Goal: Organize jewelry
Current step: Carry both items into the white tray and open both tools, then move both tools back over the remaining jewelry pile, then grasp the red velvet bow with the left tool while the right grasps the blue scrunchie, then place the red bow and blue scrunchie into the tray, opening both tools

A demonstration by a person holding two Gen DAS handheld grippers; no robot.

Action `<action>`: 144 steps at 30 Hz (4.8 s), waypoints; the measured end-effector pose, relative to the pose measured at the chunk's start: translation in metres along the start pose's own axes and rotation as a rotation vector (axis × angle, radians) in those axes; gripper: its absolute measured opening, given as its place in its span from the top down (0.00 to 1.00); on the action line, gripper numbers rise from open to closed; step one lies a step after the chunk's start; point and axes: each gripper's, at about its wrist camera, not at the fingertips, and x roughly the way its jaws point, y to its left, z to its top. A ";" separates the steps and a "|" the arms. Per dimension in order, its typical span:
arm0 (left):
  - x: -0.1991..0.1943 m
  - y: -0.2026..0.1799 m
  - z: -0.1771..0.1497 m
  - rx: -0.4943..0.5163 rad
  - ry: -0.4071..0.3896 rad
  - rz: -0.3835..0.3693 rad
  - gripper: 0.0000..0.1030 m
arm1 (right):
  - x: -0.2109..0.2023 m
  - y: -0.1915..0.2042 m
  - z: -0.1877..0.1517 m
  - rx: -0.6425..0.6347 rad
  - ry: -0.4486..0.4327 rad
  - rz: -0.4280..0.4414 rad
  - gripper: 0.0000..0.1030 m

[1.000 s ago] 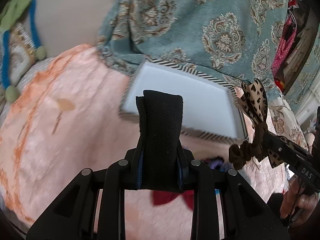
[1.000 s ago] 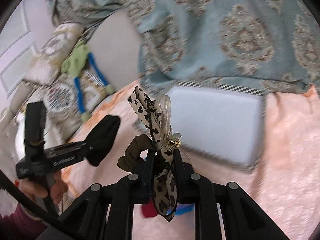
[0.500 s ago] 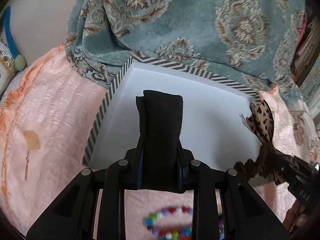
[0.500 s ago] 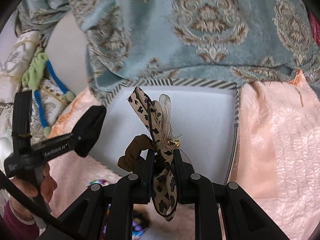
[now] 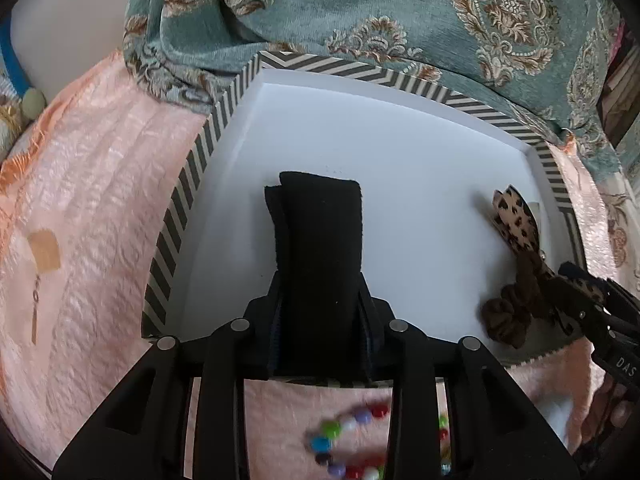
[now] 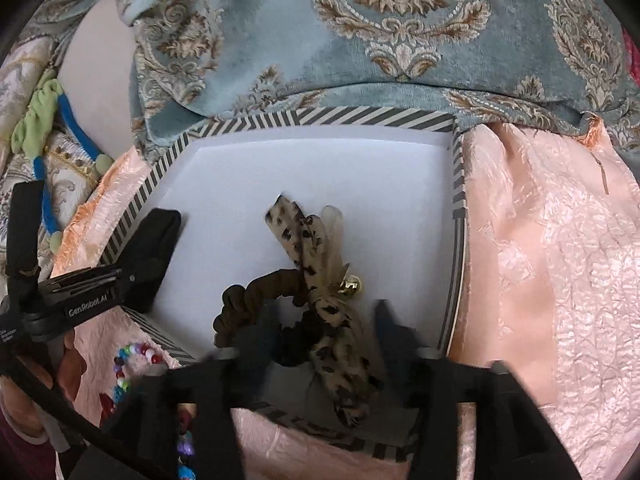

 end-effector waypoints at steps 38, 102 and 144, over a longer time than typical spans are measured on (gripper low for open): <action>-0.170 -0.028 -0.096 -0.033 -0.324 0.101 0.31 | -0.135 0.067 -0.066 -0.067 -0.211 -0.021 0.29; -0.114 -0.017 -0.152 -0.049 -0.035 -0.057 0.31 | -0.108 0.040 -0.130 -0.010 -0.042 0.031 0.25; -0.163 -0.032 -0.081 0.008 -0.240 -0.145 0.89 | -0.152 0.051 -0.069 -0.075 -0.221 0.132 0.70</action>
